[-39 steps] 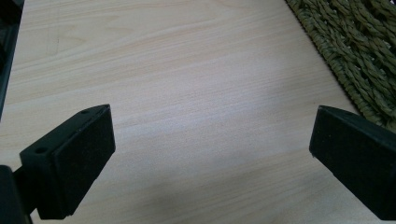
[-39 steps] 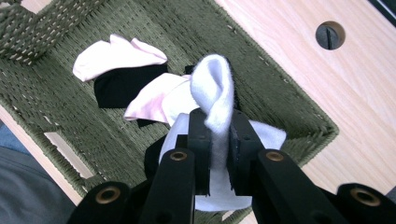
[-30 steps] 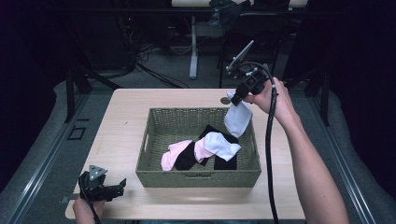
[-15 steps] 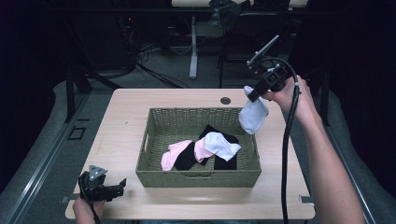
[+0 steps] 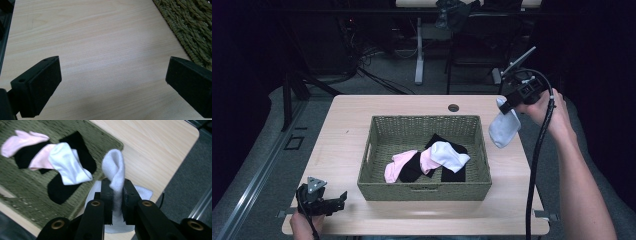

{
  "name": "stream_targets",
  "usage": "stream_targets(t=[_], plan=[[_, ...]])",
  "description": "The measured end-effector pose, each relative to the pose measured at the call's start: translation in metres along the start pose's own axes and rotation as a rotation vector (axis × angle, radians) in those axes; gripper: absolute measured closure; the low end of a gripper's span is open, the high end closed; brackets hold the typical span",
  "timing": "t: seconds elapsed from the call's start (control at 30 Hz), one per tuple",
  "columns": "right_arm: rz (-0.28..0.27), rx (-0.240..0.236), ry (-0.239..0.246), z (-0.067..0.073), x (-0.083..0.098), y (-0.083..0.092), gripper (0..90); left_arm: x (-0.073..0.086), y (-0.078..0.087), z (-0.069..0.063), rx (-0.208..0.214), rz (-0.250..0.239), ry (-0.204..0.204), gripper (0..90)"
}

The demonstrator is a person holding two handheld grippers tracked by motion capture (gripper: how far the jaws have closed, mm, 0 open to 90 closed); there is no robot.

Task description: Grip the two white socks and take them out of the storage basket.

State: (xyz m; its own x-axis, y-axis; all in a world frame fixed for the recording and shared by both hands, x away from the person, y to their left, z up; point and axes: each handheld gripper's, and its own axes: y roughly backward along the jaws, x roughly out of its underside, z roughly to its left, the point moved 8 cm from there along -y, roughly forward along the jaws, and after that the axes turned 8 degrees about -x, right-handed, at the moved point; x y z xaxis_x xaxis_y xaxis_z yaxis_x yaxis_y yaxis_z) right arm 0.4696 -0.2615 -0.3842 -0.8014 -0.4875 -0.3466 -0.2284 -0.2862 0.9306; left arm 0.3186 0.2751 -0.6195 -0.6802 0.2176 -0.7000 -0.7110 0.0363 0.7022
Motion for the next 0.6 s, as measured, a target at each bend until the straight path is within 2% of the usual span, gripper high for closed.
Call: stream_targets(t=[0.3, 0.43, 0.57, 0.6], plan=[[0.035, 0.01, -0.079, -0.034, 0.029, -0.036, 82.1, 0.0, -0.001, 0.0, 0.003, -0.001, -0.001, 0.1], [0.044, -0.002, -0.104, -0.041, 0.039, -0.059, 82.0, 0.0, -0.001, 0.0, 0.004, -0.003, 0.001, 0.1], [0.075, -0.017, -0.105, -0.047, 0.047, -0.079, 81.8, -0.001, 0.0, 0.0, 0.005, -0.009, 0.004, 0.1], [0.062, -0.018, -0.117, -0.047, 0.048, -0.085, 81.8, -0.001, 0.0, 0.0, 0.005, -0.008, 0.004, 0.1]])
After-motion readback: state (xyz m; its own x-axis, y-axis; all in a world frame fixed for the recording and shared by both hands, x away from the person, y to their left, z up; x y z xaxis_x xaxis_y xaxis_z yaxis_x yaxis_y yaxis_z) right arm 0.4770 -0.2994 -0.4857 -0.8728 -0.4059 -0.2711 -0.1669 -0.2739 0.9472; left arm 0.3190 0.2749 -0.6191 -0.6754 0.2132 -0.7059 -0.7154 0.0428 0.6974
